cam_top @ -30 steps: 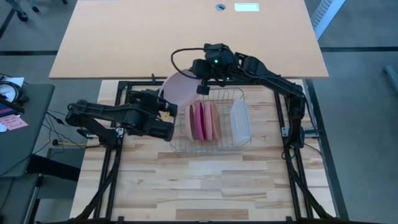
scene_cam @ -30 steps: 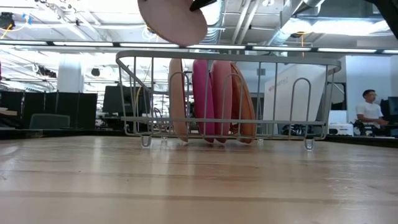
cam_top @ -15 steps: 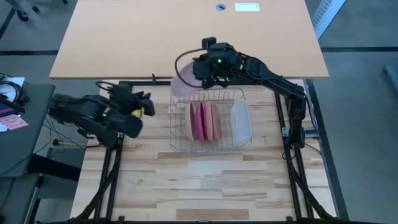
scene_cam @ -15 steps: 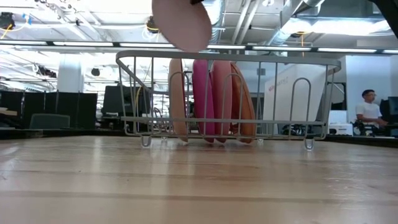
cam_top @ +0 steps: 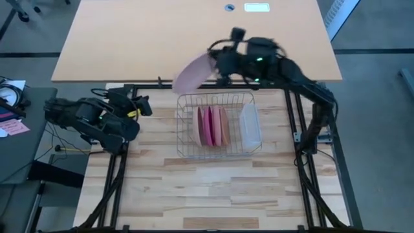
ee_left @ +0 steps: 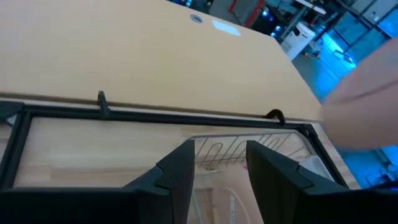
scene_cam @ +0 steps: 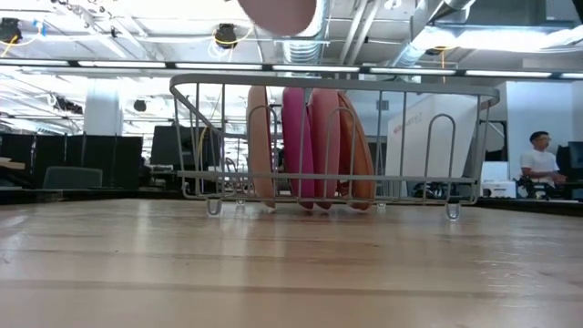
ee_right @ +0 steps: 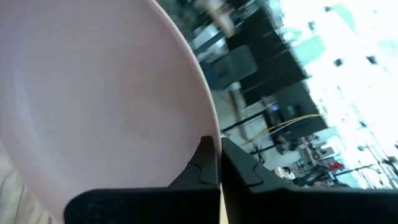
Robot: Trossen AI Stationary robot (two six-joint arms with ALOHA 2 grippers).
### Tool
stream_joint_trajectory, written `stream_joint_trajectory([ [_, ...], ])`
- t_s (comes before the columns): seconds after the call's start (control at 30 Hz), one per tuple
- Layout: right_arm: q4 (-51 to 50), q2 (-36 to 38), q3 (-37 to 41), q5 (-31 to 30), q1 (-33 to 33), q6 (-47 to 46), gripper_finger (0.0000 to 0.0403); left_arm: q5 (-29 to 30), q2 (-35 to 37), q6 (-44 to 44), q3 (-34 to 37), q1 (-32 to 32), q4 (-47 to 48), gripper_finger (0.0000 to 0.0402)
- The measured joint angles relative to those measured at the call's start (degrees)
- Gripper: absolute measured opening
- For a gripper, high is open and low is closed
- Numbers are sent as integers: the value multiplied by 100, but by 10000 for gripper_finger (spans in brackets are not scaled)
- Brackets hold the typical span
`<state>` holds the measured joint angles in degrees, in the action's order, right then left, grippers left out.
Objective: Sort dishes
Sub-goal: Put the beige plate in the dish rack
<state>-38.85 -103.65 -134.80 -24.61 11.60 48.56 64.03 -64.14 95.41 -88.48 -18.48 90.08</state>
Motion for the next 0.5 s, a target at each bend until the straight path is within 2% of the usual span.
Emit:
stream_joint_trajectory([
  [0.2, 963, 354, -22, -12, 17, -1286, 0, 27, -2, 309, 174, 66, -203, 137],
  [0.33, 1213, 466, -20, 155, 20, -1792, 0, 103, 45, -234, 174, 70, -769, 137],
  [0.43, 1347, 534, -13, 489, -16, -1708, 0, 182, 95, -715, 172, 134, -1248, 137],
  [0.5, 1372, 568, -13, 536, -157, -915, 0, 184, 137, -946, 172, 215, -1600, 137],
])
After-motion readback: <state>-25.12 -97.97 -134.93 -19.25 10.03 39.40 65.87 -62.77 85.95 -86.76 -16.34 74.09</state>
